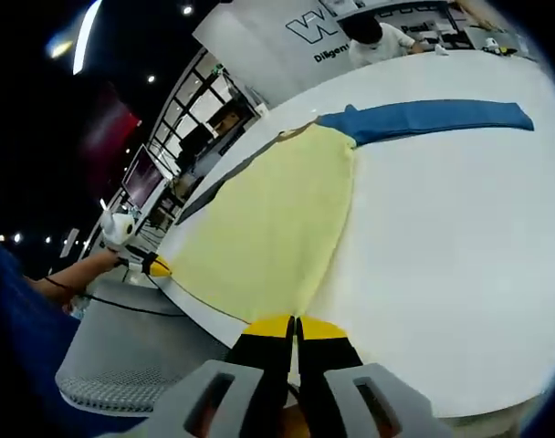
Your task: Fold the garment on the visible template until the final outline fits inside the template.
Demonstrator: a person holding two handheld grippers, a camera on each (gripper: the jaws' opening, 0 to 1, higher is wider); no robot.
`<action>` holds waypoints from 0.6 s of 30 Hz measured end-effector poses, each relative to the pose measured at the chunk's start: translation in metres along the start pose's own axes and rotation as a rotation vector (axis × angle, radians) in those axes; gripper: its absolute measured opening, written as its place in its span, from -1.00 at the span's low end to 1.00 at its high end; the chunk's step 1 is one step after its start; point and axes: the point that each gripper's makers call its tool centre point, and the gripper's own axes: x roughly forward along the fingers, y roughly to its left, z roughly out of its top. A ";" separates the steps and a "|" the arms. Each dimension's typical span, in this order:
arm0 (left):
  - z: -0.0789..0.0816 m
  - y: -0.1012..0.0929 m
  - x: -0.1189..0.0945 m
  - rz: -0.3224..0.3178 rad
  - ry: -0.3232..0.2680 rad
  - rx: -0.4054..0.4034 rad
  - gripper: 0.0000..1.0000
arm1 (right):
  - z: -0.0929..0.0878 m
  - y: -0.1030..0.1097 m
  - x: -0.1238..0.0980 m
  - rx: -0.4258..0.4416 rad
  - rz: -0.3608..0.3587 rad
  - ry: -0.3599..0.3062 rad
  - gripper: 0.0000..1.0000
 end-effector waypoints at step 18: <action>-0.018 0.007 -0.018 0.060 -0.047 0.003 -0.49 | 0.020 0.007 -0.028 -0.040 0.019 -0.063 -0.95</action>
